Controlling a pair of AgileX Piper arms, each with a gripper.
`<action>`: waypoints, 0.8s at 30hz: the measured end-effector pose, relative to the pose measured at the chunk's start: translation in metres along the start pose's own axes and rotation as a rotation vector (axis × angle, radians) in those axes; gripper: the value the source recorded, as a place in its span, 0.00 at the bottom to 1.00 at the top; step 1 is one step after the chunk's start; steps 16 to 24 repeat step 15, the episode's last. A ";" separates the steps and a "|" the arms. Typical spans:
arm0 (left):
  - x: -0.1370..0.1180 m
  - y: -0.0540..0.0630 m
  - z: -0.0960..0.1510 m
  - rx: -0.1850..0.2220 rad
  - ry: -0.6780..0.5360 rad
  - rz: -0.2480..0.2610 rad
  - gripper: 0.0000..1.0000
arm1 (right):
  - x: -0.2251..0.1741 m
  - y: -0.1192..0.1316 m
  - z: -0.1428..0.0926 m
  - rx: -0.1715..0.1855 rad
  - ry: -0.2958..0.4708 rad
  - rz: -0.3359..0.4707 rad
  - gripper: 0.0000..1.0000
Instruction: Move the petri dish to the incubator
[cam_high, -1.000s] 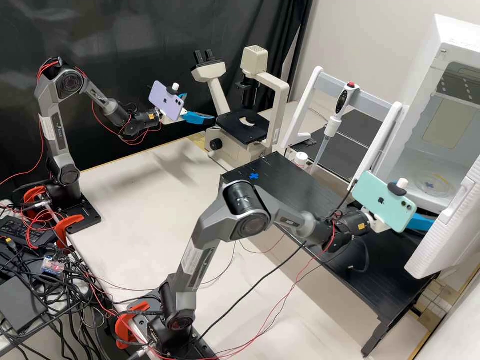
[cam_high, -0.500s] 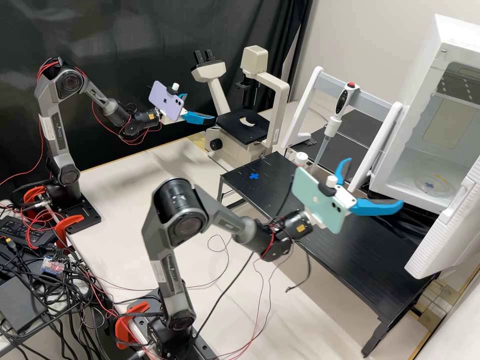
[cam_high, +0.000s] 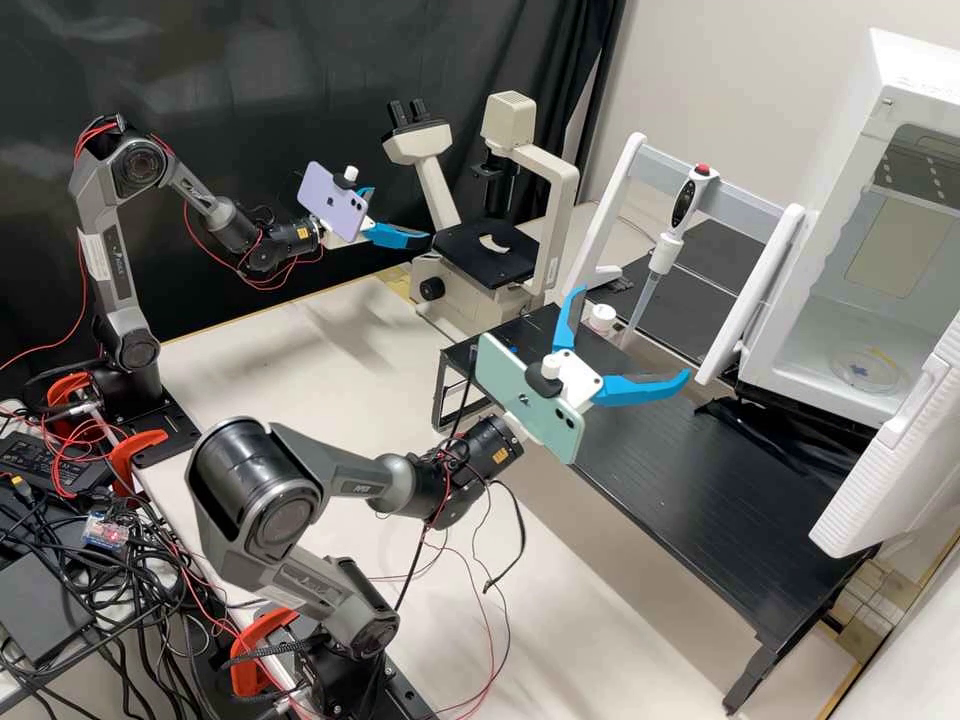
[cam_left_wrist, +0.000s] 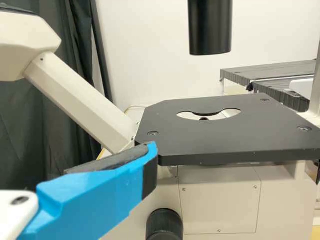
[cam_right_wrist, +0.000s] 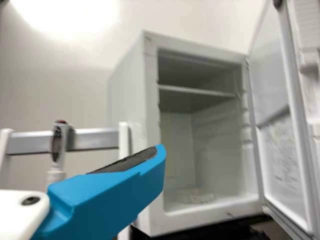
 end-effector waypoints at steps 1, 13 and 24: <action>0.000 0.000 0.000 0.000 0.000 0.000 1.00 | -0.002 -0.001 -0.003 -0.001 0.008 -0.003 1.00; 0.000 0.000 0.000 0.000 0.000 0.000 1.00 | -0.014 -0.004 -0.012 -0.007 0.029 -0.005 1.00; 0.000 0.000 0.000 0.000 0.000 0.000 1.00 | -0.015 -0.005 -0.012 -0.005 0.031 -0.010 1.00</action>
